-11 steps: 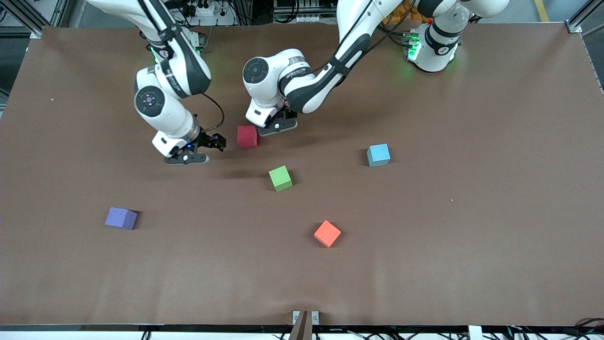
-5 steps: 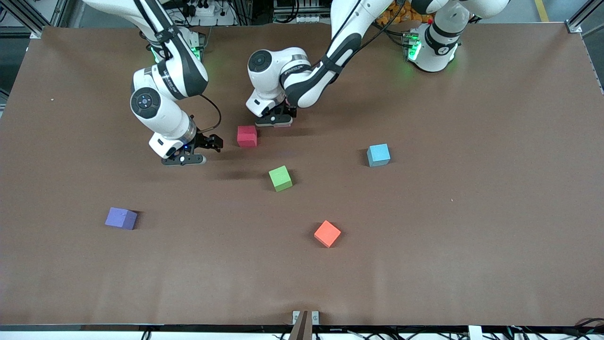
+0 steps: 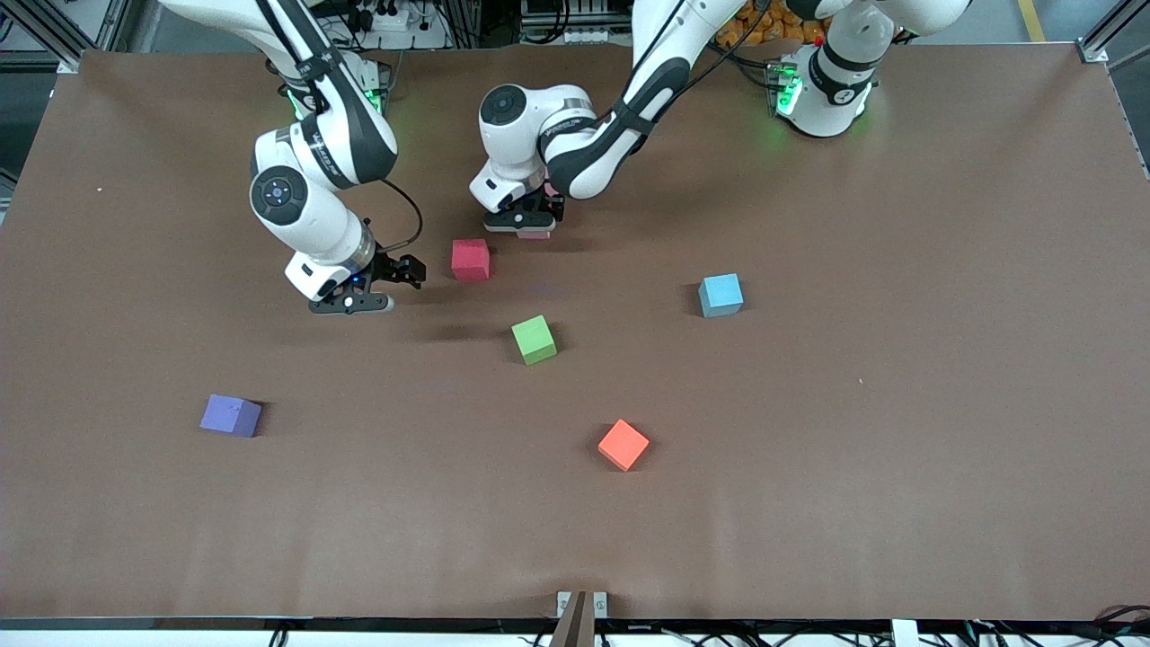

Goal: Arrange blocks into number 1
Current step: 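Place the pink cube in line with the left gripper while the right gripper grasps red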

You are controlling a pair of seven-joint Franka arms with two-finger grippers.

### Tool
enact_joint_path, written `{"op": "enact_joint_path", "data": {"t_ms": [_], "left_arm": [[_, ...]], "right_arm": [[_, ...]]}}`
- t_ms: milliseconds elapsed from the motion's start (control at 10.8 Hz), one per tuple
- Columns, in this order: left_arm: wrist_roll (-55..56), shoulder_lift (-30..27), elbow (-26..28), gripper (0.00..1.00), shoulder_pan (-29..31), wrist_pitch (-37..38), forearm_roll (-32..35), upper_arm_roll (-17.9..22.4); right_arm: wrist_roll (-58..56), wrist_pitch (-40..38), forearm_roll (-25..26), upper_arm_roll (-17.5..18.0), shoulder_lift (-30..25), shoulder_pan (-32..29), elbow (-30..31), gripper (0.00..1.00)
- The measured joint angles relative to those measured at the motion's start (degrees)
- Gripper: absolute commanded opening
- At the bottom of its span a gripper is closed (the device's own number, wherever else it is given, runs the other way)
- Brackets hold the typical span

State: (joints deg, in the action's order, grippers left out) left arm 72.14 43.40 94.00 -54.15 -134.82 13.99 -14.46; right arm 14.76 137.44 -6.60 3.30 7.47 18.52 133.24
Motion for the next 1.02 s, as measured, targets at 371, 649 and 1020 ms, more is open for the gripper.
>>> {"op": "enact_joint_path", "data": {"t_ms": [371,649,1020], "left_arm": [[-0.41,-1.58,2.95,0.99,-0.06,-0.34,0.3,-1.22],[-0.88,-1.78,3.98,1.0,-0.04,-0.34,0.3,-1.22],[-0.88,-2.82,3.94,1.0,0.3,-0.64,0.3,-1.11]], "right_arm": [[0.05,0.0,-0.02,0.07,0.0,1.23,0.0,1.0],[0.06,0.0,-0.03,0.07,0.0,1.44,0.0,1.0],[0.23,0.0,-0.46,0.09,0.0,2.47,0.0,1.0]]}}
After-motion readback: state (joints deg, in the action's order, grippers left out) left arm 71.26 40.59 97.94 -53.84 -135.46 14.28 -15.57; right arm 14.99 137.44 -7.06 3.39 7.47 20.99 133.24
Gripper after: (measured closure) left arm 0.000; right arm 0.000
